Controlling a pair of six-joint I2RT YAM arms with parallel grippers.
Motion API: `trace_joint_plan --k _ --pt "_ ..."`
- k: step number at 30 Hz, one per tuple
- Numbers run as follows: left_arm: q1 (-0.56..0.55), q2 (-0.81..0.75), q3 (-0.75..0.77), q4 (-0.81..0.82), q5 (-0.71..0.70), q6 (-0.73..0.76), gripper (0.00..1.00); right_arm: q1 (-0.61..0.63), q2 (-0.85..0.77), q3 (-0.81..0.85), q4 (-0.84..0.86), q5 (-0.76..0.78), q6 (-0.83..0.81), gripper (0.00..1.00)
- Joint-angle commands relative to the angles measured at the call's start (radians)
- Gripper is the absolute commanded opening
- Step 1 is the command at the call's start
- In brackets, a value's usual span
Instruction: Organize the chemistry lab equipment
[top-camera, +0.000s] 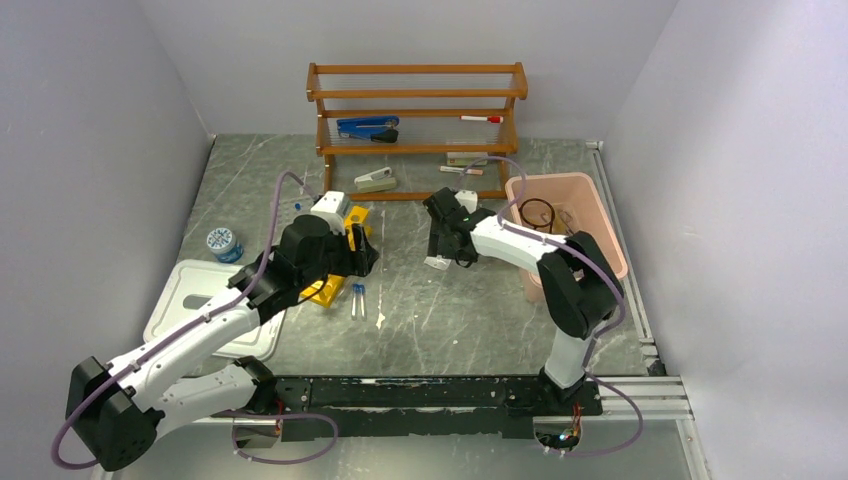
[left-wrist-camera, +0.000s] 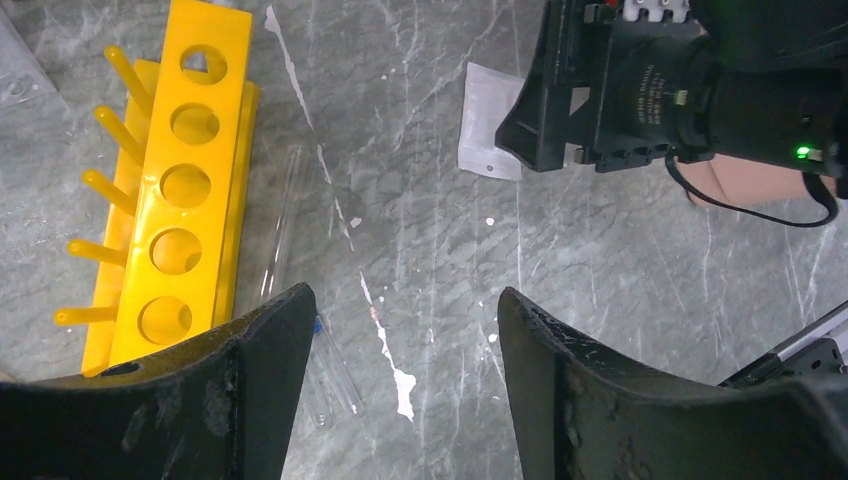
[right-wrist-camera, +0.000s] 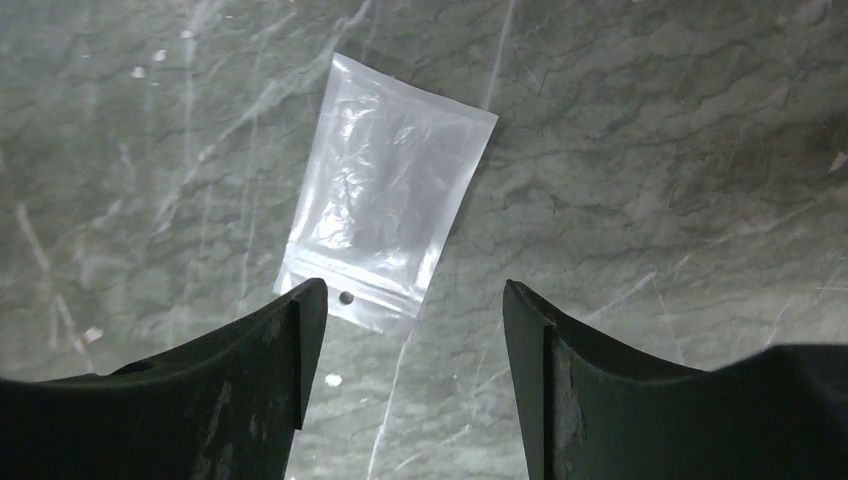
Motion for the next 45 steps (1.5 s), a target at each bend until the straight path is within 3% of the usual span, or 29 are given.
trace_joint_plan --k 1,17,19,25,28,36,45 --pt "0.003 0.012 0.012 0.037 0.026 0.006 0.71 -0.001 0.038 0.032 0.016 0.077 0.027 0.66" --pt "0.003 0.007 0.022 0.000 -0.023 0.028 0.71 -0.024 0.171 0.074 0.069 0.036 -0.047 0.56" --pt "0.003 0.013 0.021 0.008 -0.020 0.028 0.71 -0.027 0.187 0.074 0.070 0.023 -0.053 0.52" --pt "0.004 0.022 0.025 0.009 -0.024 0.026 0.71 -0.053 0.222 0.052 0.085 -0.057 -0.055 0.23" --pt "0.003 0.021 0.027 0.004 -0.029 0.028 0.71 -0.056 0.217 0.055 0.081 -0.050 -0.064 0.14" --pt "0.004 0.025 0.038 0.000 -0.031 0.029 0.70 -0.056 0.093 0.109 0.041 0.007 -0.131 0.05" --pt "0.003 0.033 0.043 0.010 -0.015 0.030 0.70 -0.105 -0.135 0.141 -0.013 0.065 -0.167 0.03"
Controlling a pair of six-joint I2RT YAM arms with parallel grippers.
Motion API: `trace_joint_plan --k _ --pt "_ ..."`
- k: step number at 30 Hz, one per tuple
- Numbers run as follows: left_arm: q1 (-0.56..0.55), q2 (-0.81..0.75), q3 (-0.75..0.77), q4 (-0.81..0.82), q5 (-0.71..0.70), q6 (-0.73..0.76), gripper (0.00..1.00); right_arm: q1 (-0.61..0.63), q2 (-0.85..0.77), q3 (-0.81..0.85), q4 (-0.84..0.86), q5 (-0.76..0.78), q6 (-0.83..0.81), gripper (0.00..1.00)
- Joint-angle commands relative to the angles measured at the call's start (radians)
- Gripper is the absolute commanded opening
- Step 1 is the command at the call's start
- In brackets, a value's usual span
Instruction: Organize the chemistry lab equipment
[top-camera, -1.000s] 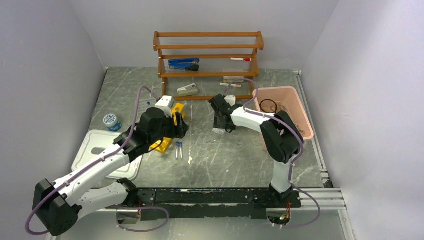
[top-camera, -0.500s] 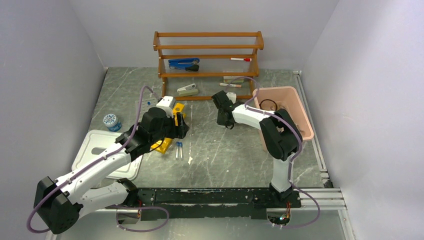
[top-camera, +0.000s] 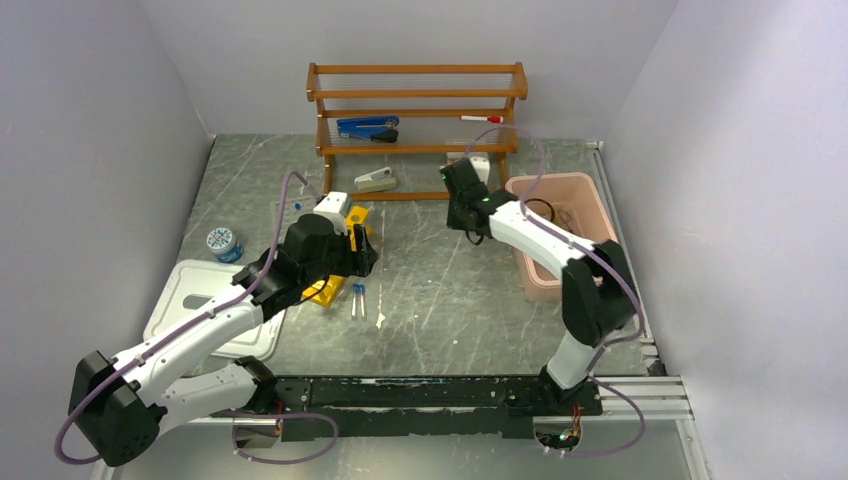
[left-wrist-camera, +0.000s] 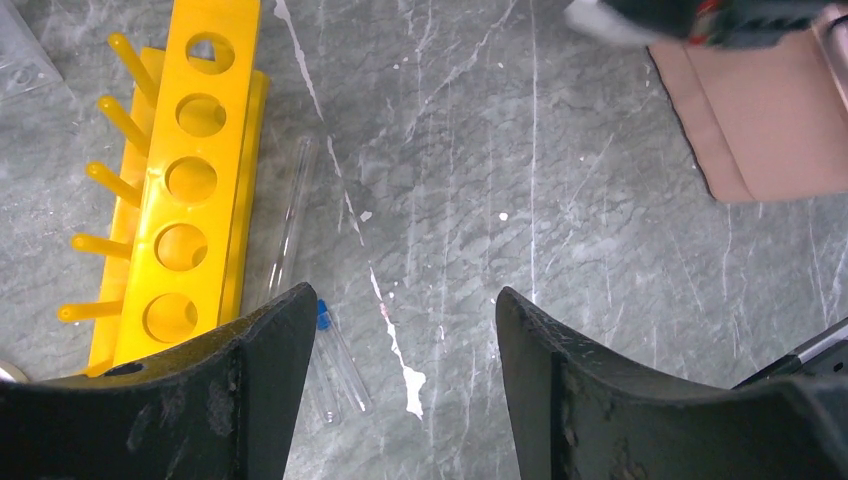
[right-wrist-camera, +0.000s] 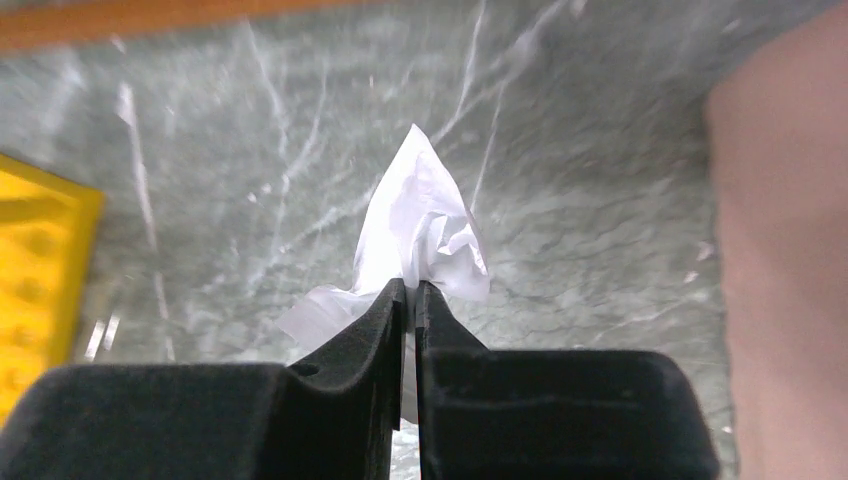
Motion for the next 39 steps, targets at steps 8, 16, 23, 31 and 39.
trace_joint_plan --k 8,16,23,31,39 --pt "0.003 0.006 0.040 0.028 0.022 0.021 0.70 -0.198 -0.391 -0.004 -0.121 0.126 -0.016 0.04" --pt "0.003 0.028 0.039 0.047 0.079 0.030 0.69 -0.479 -0.563 -0.168 -0.148 0.145 -0.065 0.05" --pt "0.003 0.020 0.031 0.046 0.090 0.030 0.69 -0.644 -0.543 -0.321 -0.121 0.054 -0.013 0.05" --pt "0.003 0.006 0.025 0.035 0.087 0.030 0.70 -0.666 -0.454 -0.416 -0.043 -0.075 0.043 0.07" --pt "0.003 0.013 0.023 0.034 0.067 0.029 0.76 -0.666 -0.458 -0.390 -0.076 -0.049 0.071 0.28"
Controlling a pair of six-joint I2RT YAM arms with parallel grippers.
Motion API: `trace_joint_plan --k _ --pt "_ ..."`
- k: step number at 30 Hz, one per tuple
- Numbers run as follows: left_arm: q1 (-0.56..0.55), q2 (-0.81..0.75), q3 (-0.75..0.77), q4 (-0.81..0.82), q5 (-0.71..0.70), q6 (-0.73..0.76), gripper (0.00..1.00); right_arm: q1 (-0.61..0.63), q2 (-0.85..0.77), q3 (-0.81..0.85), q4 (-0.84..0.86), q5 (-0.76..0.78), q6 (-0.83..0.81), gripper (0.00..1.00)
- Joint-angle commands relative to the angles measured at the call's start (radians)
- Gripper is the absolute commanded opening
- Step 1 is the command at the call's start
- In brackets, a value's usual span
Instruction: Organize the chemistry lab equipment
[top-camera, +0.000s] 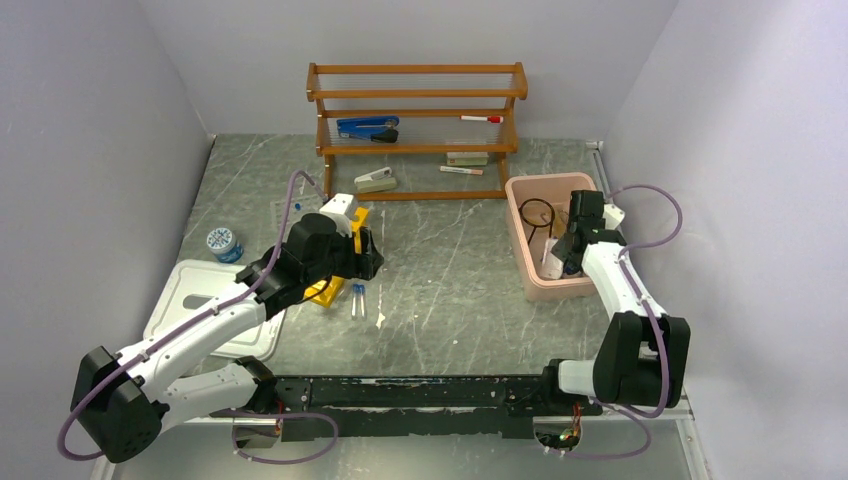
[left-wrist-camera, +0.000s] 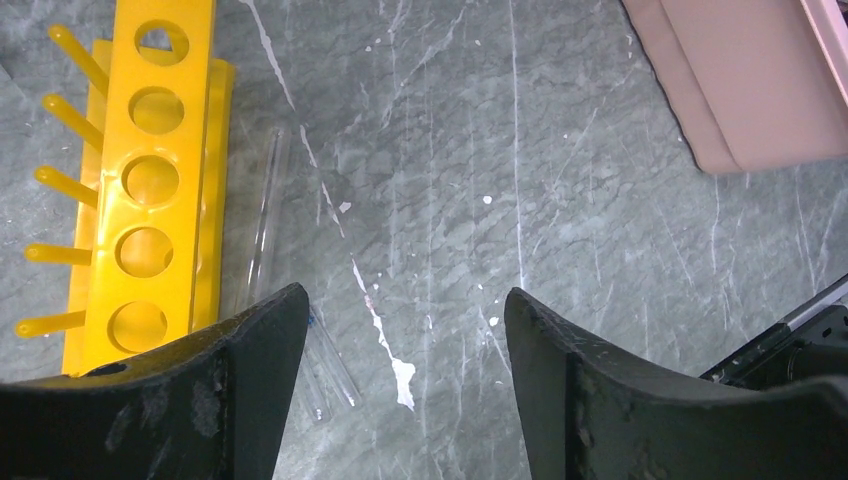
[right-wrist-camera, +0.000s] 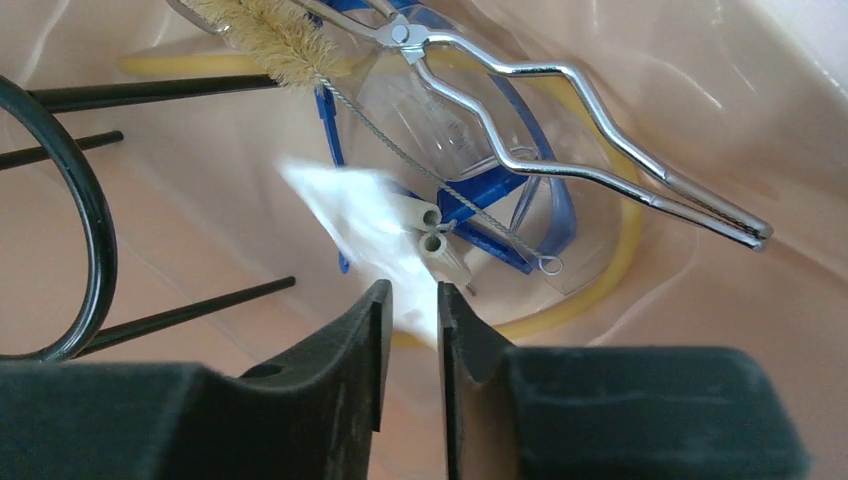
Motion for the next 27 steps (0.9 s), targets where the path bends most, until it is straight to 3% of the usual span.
trace_joint_plan --k 1,8,19,27 --pt "0.003 -0.009 0.022 0.025 -0.003 0.009 0.78 -0.007 -0.018 0.038 -0.013 0.014 0.031 0.30" --pt "0.004 0.016 0.034 -0.011 -0.058 0.006 0.78 -0.006 -0.083 0.143 -0.095 0.049 0.021 0.33" --pt "0.003 0.071 0.047 -0.107 -0.089 -0.027 0.64 0.076 -0.200 0.312 -0.155 0.009 -0.015 0.35" --pt "0.003 0.098 0.025 -0.143 -0.102 -0.050 0.58 0.418 -0.198 0.284 -0.030 -0.013 0.010 0.35"
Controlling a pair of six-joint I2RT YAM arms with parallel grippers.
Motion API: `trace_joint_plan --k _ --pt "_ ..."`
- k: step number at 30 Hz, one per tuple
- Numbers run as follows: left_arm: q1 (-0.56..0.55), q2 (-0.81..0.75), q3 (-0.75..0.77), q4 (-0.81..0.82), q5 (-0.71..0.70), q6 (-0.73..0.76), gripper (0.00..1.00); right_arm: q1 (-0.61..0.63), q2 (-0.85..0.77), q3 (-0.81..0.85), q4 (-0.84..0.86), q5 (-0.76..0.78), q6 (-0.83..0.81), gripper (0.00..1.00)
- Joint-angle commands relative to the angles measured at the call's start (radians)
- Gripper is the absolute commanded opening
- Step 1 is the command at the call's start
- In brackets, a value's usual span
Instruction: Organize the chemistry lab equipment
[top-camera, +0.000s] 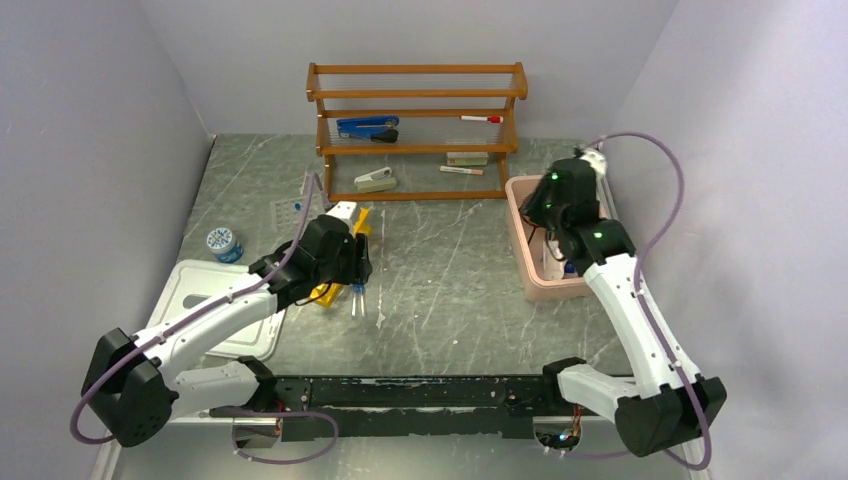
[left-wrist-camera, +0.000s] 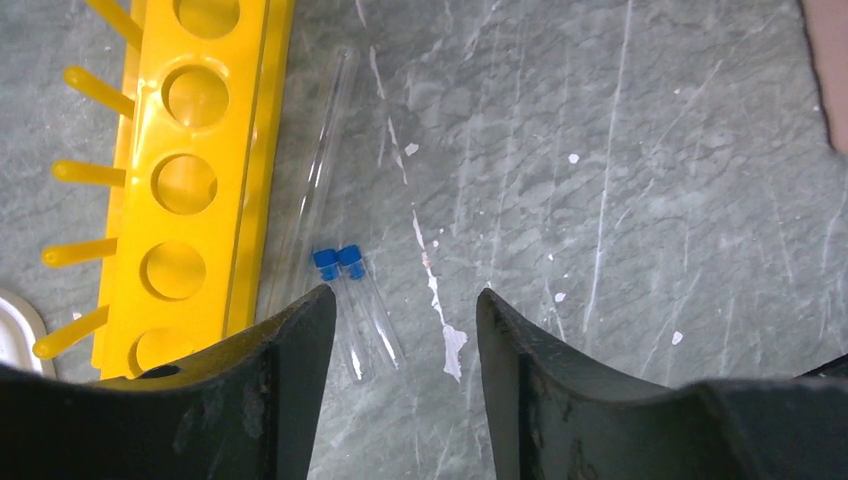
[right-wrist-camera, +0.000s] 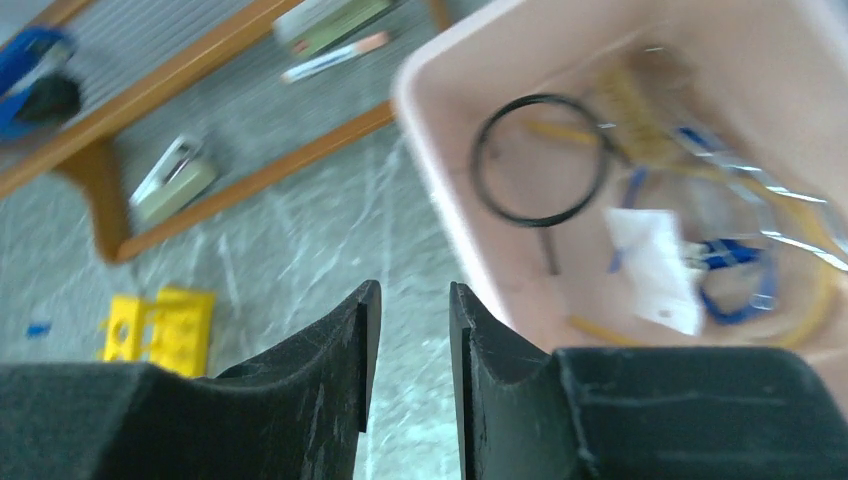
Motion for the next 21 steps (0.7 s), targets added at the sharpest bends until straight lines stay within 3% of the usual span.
trace_joint_plan --k 1,6,12,21 --pt "0.004 0.014 0.015 -0.033 -0.027 -0.014 0.57 0.183 0.033 -0.024 0.084 -0.007 0.029 0.35" --pt "0.003 -0.043 0.036 -0.041 -0.088 0.005 0.57 0.412 0.149 -0.069 0.185 -0.020 0.116 0.37" --pt "0.003 -0.176 0.066 -0.044 -0.182 0.020 0.60 0.571 0.408 -0.089 0.352 -0.097 0.314 0.45" --pt "0.003 -0.307 0.080 -0.069 -0.244 0.023 0.65 0.680 0.817 0.166 0.410 -0.103 0.511 0.49"
